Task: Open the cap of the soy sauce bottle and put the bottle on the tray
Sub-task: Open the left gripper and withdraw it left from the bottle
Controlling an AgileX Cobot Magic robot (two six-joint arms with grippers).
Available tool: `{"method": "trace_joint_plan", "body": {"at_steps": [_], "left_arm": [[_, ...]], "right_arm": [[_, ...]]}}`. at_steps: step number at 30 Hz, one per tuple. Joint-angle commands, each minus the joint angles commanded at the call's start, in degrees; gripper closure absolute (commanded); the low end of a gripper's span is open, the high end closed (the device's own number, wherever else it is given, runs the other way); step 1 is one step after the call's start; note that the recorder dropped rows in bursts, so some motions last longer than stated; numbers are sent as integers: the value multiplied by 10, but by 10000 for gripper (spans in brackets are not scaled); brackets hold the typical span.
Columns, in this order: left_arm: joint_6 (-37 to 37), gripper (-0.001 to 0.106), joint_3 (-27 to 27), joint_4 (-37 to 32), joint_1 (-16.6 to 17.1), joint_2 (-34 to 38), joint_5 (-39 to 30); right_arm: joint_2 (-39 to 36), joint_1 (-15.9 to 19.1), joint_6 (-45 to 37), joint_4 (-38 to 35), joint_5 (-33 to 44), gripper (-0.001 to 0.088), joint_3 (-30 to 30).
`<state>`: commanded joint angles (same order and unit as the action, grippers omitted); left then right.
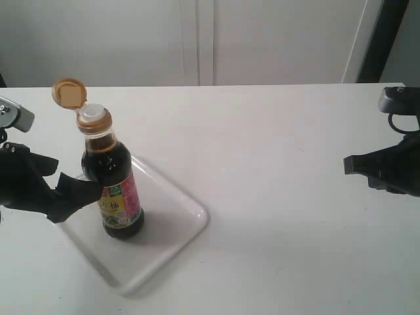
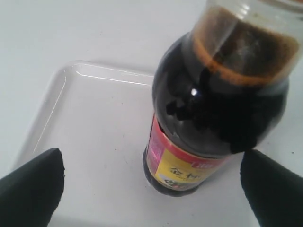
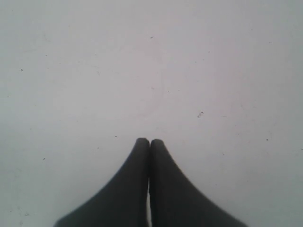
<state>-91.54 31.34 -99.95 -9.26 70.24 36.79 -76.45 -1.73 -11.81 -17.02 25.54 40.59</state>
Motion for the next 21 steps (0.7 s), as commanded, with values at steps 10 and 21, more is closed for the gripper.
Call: {"method": "trace_joint_plan", "body": {"at_steps": [10, 21], "left_arm": [[-9, 284, 0, 0, 0, -43, 110], [-12, 304, 0, 0, 0, -105, 13]], "right_arm": [[0, 0, -6, 0, -2, 868, 0], [0, 0, -10, -3, -1, 868, 0]]}}
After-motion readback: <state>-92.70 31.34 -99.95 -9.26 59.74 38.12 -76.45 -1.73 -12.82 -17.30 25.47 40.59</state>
